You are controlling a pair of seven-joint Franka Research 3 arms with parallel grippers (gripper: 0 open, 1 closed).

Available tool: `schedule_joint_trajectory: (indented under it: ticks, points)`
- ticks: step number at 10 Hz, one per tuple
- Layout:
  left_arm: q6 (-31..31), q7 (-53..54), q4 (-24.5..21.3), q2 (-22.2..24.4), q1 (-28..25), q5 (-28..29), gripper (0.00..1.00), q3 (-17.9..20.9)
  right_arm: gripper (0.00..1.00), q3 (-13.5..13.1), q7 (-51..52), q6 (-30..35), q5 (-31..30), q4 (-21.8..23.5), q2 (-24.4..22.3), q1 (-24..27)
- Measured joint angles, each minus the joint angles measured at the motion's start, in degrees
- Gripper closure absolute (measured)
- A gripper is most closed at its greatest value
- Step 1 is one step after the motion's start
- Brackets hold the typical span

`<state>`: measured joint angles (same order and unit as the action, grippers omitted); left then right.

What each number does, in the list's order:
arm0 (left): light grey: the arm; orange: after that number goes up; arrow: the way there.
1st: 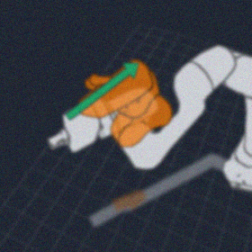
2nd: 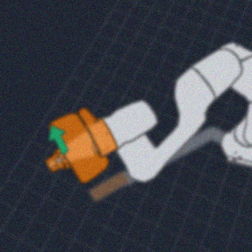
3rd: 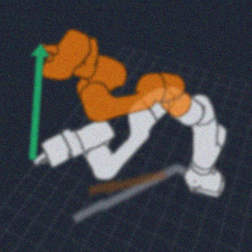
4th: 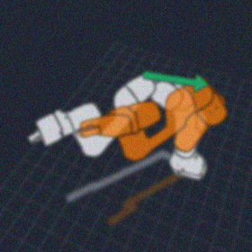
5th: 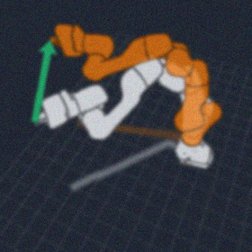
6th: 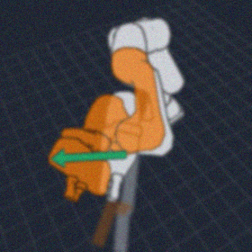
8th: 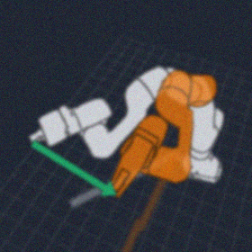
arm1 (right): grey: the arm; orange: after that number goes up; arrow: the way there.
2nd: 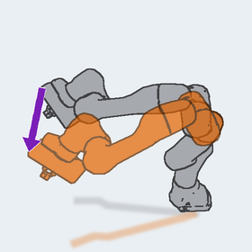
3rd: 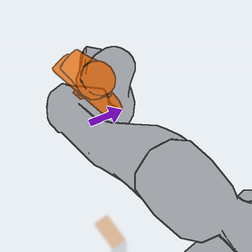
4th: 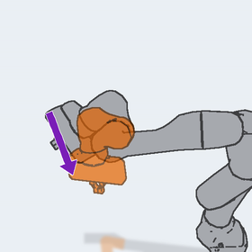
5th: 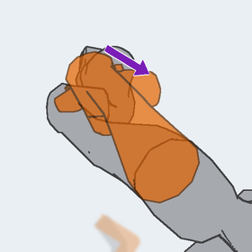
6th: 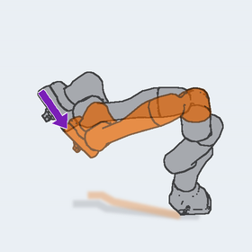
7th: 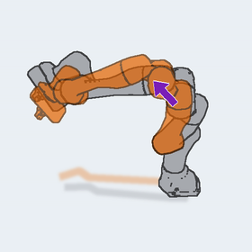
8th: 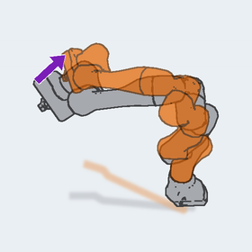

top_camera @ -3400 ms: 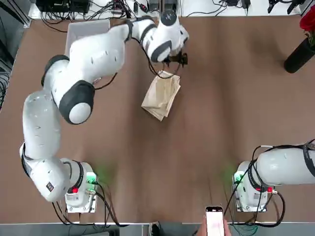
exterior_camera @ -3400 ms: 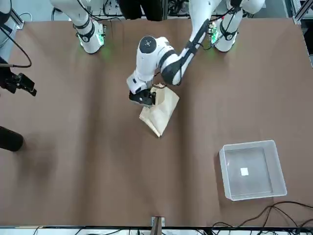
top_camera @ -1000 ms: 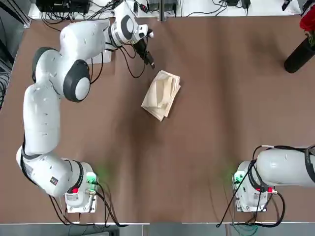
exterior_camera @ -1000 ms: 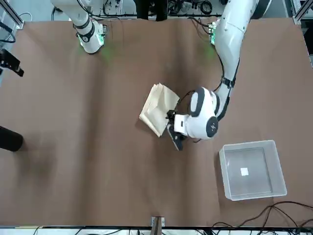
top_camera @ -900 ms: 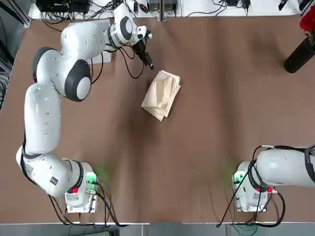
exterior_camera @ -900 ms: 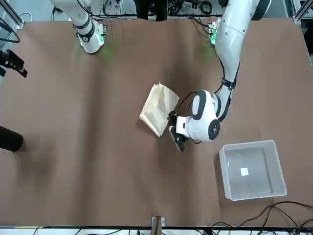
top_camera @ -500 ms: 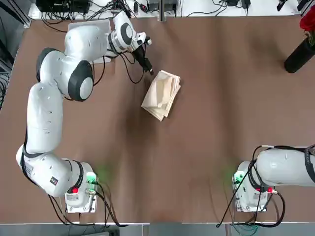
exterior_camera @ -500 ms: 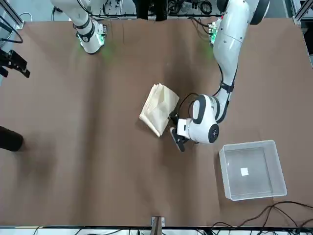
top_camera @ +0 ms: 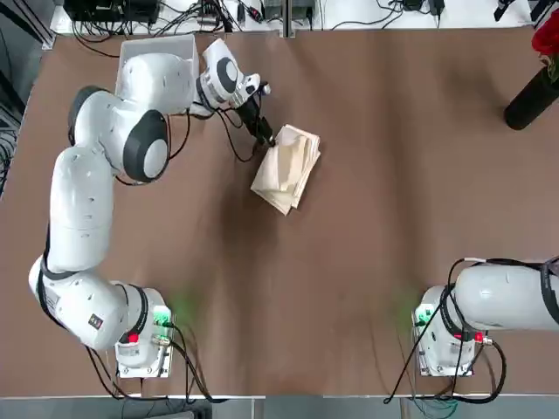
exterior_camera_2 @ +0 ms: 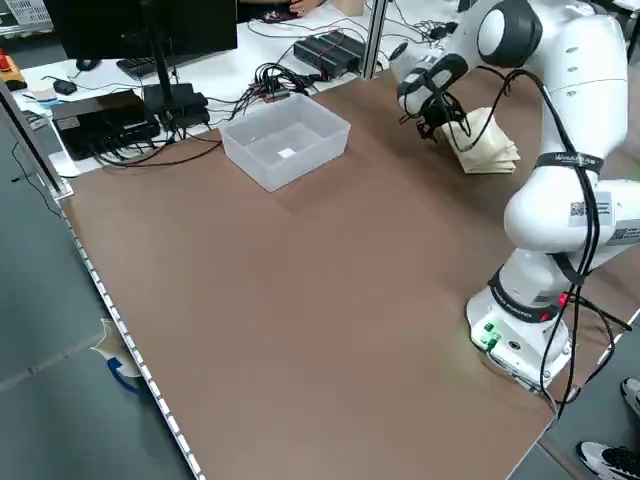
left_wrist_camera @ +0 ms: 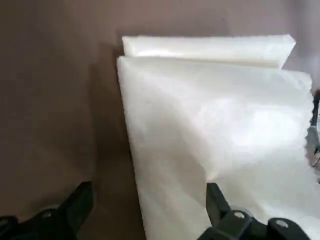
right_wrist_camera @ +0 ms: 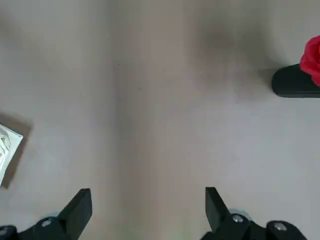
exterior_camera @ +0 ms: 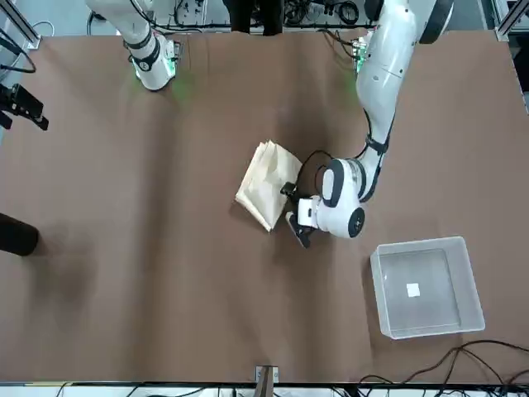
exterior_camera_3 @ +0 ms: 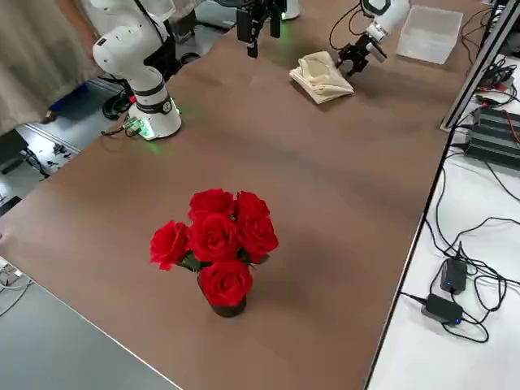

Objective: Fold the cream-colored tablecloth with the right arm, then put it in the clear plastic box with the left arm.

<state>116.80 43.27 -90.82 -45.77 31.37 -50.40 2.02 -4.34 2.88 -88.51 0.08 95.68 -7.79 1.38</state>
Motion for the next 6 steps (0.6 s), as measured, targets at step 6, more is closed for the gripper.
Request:
schedule_joint_trajectory:
  ticks: [6]
  points:
    - [0.1, -2.7, 0.0, -1.1, 0.0, -2.7, 0.04, -1.7, 0.00, 0.0, 0.0, -0.1, 0.0, 0.0, 0.0, 0.0]
